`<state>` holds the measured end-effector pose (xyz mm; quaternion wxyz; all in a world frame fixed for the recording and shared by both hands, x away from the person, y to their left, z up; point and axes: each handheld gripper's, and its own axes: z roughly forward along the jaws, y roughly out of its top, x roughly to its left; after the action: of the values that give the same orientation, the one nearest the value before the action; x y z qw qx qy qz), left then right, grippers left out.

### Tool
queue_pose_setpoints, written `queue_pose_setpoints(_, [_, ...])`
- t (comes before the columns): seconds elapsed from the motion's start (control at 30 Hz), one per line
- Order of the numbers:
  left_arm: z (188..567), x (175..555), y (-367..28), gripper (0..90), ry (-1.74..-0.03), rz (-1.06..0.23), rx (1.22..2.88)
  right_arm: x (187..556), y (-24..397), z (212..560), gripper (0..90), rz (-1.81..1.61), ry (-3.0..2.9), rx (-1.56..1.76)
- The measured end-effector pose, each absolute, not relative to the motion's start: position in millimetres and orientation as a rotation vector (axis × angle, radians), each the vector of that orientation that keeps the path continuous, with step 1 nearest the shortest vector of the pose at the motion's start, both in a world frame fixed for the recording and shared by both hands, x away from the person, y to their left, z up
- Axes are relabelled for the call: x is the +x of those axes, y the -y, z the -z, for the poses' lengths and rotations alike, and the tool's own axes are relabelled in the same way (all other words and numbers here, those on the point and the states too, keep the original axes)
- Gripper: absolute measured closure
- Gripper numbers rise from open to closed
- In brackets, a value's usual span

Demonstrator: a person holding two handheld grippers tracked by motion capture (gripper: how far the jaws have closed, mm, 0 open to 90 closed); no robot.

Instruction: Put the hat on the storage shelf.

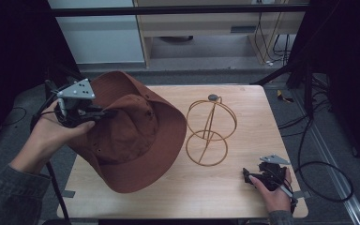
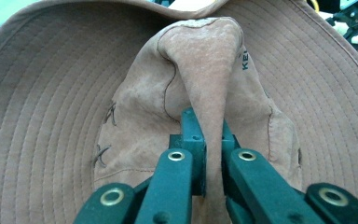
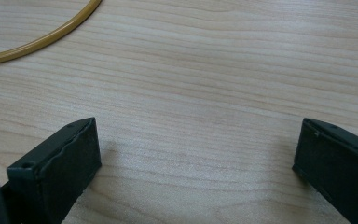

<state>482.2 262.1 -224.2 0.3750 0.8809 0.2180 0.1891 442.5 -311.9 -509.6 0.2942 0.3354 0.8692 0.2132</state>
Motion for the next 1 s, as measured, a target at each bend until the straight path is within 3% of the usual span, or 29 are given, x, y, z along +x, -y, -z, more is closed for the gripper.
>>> queue_pose_setpoints(1.0, [184, 484, -213, 88.7, -0.429, -0.489, 2.233, 442, 312, 510, 0.6, -0.568, -2.314, 0.894])
